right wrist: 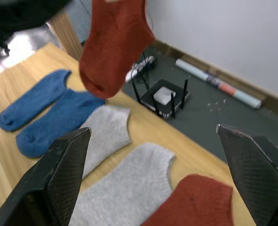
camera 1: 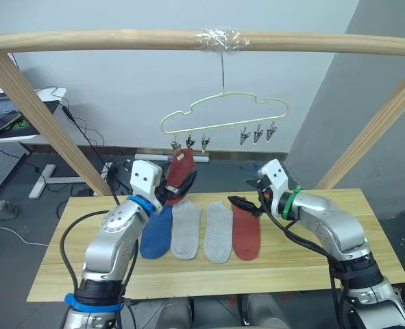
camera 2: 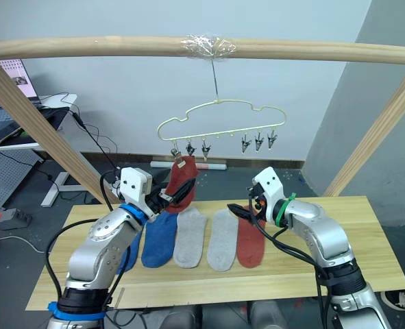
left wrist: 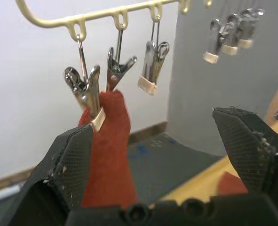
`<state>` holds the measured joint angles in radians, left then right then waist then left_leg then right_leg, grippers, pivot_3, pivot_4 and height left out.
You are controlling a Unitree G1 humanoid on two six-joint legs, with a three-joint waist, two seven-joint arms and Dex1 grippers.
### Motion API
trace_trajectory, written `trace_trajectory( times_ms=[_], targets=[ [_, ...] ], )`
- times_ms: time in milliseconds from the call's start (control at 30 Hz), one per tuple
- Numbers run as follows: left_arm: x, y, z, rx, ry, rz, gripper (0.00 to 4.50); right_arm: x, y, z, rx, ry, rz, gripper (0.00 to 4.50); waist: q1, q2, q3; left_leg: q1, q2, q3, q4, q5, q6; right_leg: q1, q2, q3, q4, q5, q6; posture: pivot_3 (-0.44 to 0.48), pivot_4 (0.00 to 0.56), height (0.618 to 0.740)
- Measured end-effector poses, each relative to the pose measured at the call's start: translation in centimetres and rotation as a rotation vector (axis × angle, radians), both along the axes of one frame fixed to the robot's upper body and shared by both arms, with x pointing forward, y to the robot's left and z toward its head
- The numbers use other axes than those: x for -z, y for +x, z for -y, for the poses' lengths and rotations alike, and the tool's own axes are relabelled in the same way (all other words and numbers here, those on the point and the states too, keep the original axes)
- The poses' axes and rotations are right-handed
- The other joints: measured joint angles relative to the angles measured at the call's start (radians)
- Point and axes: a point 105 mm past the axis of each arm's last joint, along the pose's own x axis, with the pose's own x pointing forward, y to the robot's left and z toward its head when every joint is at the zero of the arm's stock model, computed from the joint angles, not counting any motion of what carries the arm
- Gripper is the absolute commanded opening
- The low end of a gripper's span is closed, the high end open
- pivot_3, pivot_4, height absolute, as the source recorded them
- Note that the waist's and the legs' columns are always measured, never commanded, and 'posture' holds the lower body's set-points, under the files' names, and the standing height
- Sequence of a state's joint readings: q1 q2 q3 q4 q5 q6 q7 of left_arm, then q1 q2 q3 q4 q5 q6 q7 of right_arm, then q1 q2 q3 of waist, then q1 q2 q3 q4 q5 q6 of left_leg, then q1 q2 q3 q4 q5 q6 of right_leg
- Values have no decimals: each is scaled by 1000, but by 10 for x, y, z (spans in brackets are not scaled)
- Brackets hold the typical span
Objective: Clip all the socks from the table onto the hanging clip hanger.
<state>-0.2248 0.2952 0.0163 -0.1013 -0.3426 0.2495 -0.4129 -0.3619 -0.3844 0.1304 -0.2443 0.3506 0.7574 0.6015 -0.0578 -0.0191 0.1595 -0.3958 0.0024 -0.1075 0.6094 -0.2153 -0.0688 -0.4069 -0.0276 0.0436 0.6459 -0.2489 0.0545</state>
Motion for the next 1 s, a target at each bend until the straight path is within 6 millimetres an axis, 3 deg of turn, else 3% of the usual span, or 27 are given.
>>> trace_trajectory(
  times_ms=[433,800,1000],
  targets=[
    [-11,32,25,-28,29,137,4500,-48,-20,-10,-61,128,133,4478,-3,0,0,0,0,0,1,0,0,0,0,0,1,0,1,-109,125,740],
    [-10,49,23,-79,74,165,4500,-52,-20,-9,-20,149,142,4478,-12,0,0,0,0,0,2,0,0,1,1,0,1,1,1,-124,121,740],
    [-11,55,33,7,10,140,4500,-52,-19,-8,-5,148,144,4478,-19,0,0,0,0,-1,2,0,0,1,1,0,2,1,1,-126,121,740]
  ],
)
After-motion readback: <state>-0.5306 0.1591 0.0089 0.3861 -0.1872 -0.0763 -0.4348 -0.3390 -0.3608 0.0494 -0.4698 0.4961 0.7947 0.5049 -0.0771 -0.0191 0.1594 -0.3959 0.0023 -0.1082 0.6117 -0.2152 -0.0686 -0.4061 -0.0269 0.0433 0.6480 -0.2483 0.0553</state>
